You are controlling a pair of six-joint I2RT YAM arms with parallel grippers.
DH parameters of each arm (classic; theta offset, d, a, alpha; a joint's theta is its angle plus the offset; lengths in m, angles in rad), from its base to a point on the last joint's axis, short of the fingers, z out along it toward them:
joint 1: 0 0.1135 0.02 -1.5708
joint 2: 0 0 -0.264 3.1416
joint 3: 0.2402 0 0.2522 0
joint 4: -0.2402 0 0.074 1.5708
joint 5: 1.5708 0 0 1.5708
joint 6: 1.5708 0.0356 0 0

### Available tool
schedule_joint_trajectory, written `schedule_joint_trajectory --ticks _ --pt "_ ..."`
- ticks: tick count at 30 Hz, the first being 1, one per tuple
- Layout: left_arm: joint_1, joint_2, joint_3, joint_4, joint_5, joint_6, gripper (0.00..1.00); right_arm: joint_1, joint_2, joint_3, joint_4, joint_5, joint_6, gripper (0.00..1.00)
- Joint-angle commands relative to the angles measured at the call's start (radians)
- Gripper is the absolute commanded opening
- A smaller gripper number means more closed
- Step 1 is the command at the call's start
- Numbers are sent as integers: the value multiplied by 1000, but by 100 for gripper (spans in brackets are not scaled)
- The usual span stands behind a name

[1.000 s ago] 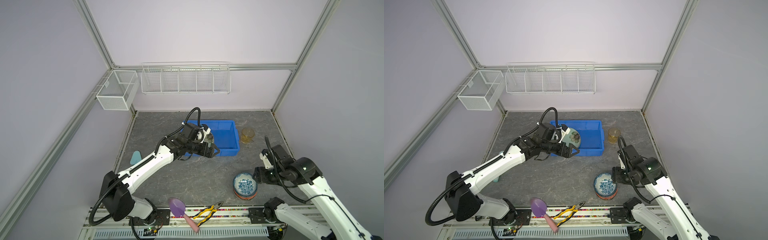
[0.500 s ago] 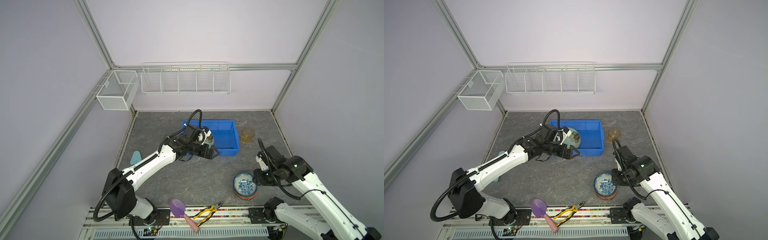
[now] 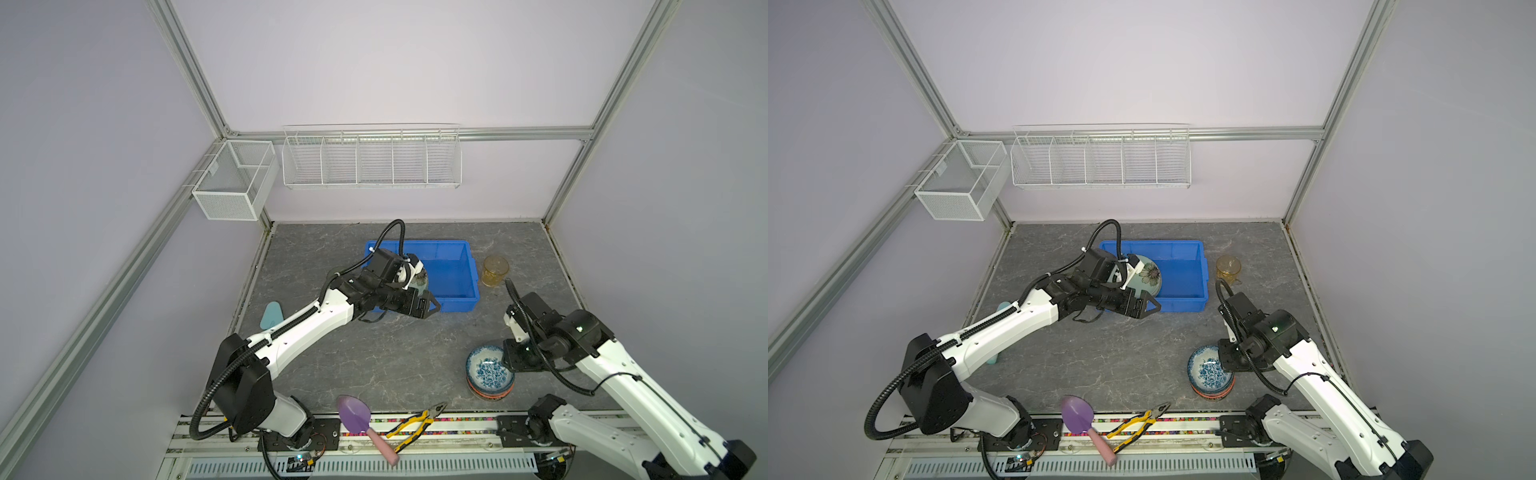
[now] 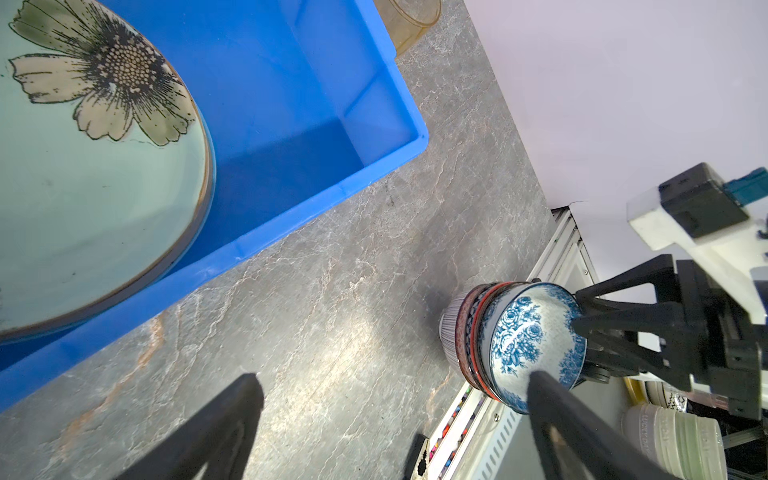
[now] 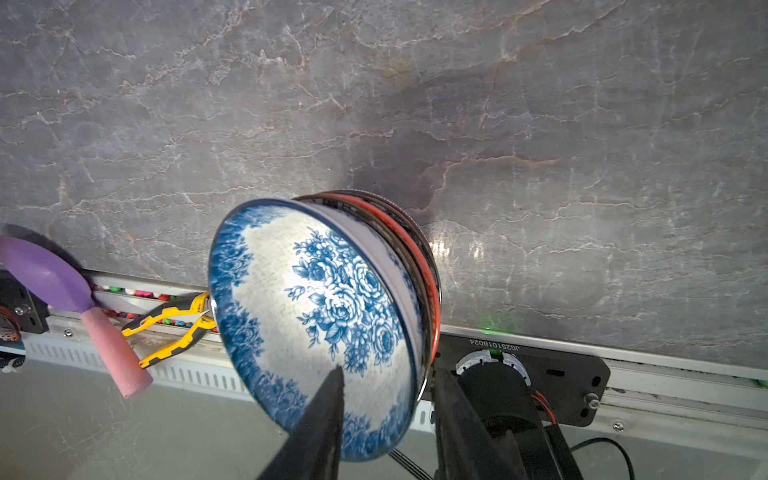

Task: Place the mixed dishes into the plastic bin
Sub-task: 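Move the right gripper to the bowl stack while the left reaches toward the bin, then grip the rim of the top blue-and-white bowl with the right gripper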

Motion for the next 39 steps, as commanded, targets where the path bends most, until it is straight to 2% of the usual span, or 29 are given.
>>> schedule_joint_trajectory --ticks 1,39 --pt "4 12 13 5 13 0 99 13 6 -22 3 14 19 38" --pt "12 23 -2 0 33 -6 99 23 30 -54 38 47 19 23"
